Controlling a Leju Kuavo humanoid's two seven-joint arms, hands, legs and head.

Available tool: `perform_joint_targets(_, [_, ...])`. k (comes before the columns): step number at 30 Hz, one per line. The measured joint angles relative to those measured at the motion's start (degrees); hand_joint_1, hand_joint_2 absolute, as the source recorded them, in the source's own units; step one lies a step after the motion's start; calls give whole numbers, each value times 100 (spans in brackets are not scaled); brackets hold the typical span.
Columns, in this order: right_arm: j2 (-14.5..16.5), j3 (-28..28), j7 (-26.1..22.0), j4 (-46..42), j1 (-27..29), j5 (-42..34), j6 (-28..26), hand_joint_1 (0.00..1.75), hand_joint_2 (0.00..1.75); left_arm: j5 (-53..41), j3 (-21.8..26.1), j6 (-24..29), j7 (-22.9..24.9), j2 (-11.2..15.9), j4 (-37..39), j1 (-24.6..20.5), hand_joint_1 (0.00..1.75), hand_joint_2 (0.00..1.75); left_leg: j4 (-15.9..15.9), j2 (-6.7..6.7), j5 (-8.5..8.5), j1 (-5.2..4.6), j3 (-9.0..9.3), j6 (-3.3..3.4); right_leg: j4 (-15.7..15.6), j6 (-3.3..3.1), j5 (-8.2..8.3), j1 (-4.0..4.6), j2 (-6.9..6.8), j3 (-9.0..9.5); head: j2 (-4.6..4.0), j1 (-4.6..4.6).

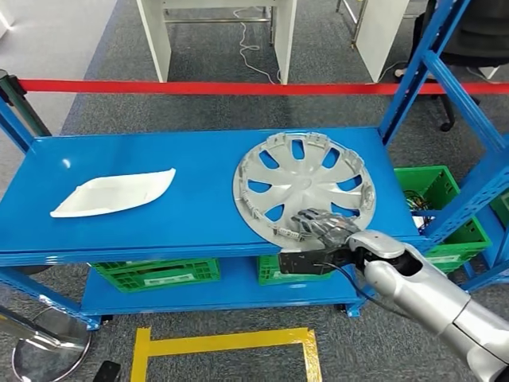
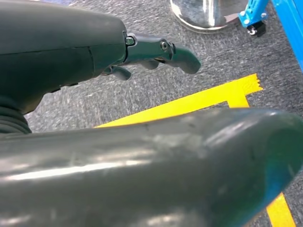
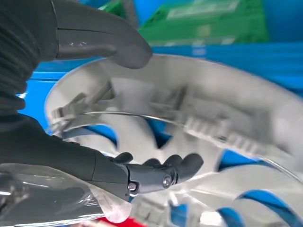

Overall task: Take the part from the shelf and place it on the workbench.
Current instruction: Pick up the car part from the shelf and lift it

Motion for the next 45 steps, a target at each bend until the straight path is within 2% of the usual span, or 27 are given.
perform_joint_targets(1, [15,42,71,-23,4,136,-43,3,175,-8,22,-4,0,-2,0,4,0,0,-3,0,10,-5,-6,-33,-18,-24,1,6,4,12,0,-2])
perform_joint_targets(2, [33,79,132,-44,19,259,-74,34,175,-18,44,-7,0,-1,0,9,0,0,-9,-1,7,-2,-6,-63,-21,-57,14,-4,1,11,0,-3])
perform_joint_targets(3, [52,107,174,-60,35,360,-98,78,175,-28,60,-9,0,-2,0,12,0,0,24,2,-28,-1,-16,-93,-34,-91,26,-13,-2,18,0,-7])
perform_joint_targets(5, [96,137,213,-78,63,492,-122,162,175,-45,81,-12,0,-5,0,13,0,0,388,7,-265,5,-166,-149,-65,-158,43,-35,-14,36,0,-26])
perform_joint_targets(6, [116,147,218,-79,84,532,-124,175,175,-50,91,-13,0,-9,0,15,0,0,737,11,-444,7,-319,-170,-65,-178,40,-31,-18,39,0,-36])
perform_joint_targets(8, [147,167,220,-66,162,586,-130,175,175,-67,120,-13,0,-11,0,23,0,0,1467,11,-722,9,-658,-189,-62,-196,34,-20,-23,41,0,-39])
perform_joint_targets(9, [157,174,217,-56,205,604,-149,175,175,-79,139,-13,0,-11,0,30,0,0,1608,11,-720,8,-728,-186,-61,-199,32,-14,-23,44,0,-39])
perform_joint_targets(10, [167,177,213,-45,239,624,-175,175,175,-92,161,-11,0,-11,0,36,0,0,1535,11,-612,7,-698,-175,-60,-199,30,-10,-20,51,0,-40])
perform_joint_targets(12, [186,167,198,-26,270,661,-232,175,175,-119,200,-4,0,-8,0,42,0,0,816,11,-204,0,-360,-125,-59,-192,20,-5,-10,77,0,-40])
perform_joint_targets(14, [199,139,177,-8,290,678,-269,175,175,-143,223,6,0,-5,-1,37,0,0,145,11,20,-18,-43,-73,-47,-154,4,16,-3,77,0,-37])
perform_joint_targets(17, [208,69,148,4,333,681,-290,175,175,-172,254,28,0,-12,-1,43,0,0,-29,12,14,-31,26,-18,-68,-70,11,29,2,70,0,-34])
perform_joint_targets(19, [212,25,138,8,365,680,-290,175,175,-189,279,37,-1,-26,-1,46,0,0,-74,19,41,-5,47,42,18,-12,-80,28,0,24,0,-22])
perform_joint_targets(20, [212,8,131,13,380,680,-290,175,175,-199,296,39,-1,-32,-2,42,0,0,-96,23,54,10,55,70,220,16,-210,24,-1,-73,0,-11])
perform_joint_targets(23, [224,-24,104,32,480,675,-299,175,175,-217,338,42,-2,-35,-2,45,0,0,-101,25,58,9,48,103,1331,78,-718,-6,-5,-598,0,13])
perform_joint_targets(24, [232,-33,100,34,514,673,-306,175,175,-219,344,42,-2,-36,-2,49,0,0,-100,25,57,6,49,103,1538,91,-752,-13,-5,-698,0,13])
perform_joint_targets(25, [241,-42,97,35,535,673,-313,175,175,-222,348,42,-3,-36,-2,51,0,0,-97,24,57,5,52,103,1515,96,-672,-17,-7,-688,0,14])
perform_joint_targets(26, [249,-54,94,35,545,673,-319,175,175,-227,349,42,-6,-38,-2,51,0,0,-94,23,55,6,57,99,1250,92,-493,-21,-9,-561,0,14])
perform_joint_targets(28, [259,-80,80,34,547,676,-323,175,175,-238,352,43,-14,-42,-2,48,0,0,-83,18,46,-3,62,74,412,61,-140,-20,-20,-137,0,14])
perform_joint_targets(30, [268,-99,59,34,549,680,-328,175,175,-243,357,46,-17,-44,-2,49,0,0,-71,10,50,-18,51,19,-56,3,-24,-4,-19,113,0,9])
perform_joint_targets(34, [281,-141,40,31,565,685,-342,175,175,-266,384,54,-21,-41,-2,48,0,0,-3,11,-6,-4,29,-104,-121,-135,10,-4,-16,150,0,1])
perform_joint_targets(36, [292,-169,40,29,583,691,-347,175,175,-280,395,58,-25,-42,-2,48,0,0,479,16,-312,6,-168,-150,-152,-197,37,-24,-30,161,0,-9])
perform_joint_targets(38, [304,-189,40,30,615,697,-358,175,175,-283,415,61,-26,-42,-2,55,0,0,1244,18,-674,13,-495,-182,-151,-217,41,-22,-35,150,0,-14])
perform_joint_targets(39, [308,-198,40,30,633,700,-368,175,175,-283,431,61,-26,-40,-2,60,0,0,1492,18,-743,15,-595,-191,-150,-219,41,-20,-34,150,0,-14])
perform_joint_targets(40, [311,-207,40,30,648,707,-380,175,175,-284,449,61,-28,-39,-2,63,0,0,1531,18,-699,17,-600,-194,-148,-218,41,-20,-32,152,0,-14])
perform_joint_targets(41, [314,-216,40,29,660,722,-393,175,175,-285,465,61,-34,-36,-2,65,0,0,1330,19,-547,20,-494,-190,-145,-215,39,-21,-28,159,0,-15])
perform_joint_targets(43, [319,-229,40,27,680,763,-430,175,175,-286,488,61,-64,-26,-3,63,0,0,554,19,-179,23,-106,-167,-131,-190,28,-14,-18,169,0,-14])
perform_joint_targets(45, [321,-253,45,15,711,805,-489,175,175,-284,507,60,-112,-21,-4,53,0,87,25,15,-42,16,135,-127,-104,-134,20,9,1,146,0,-10])
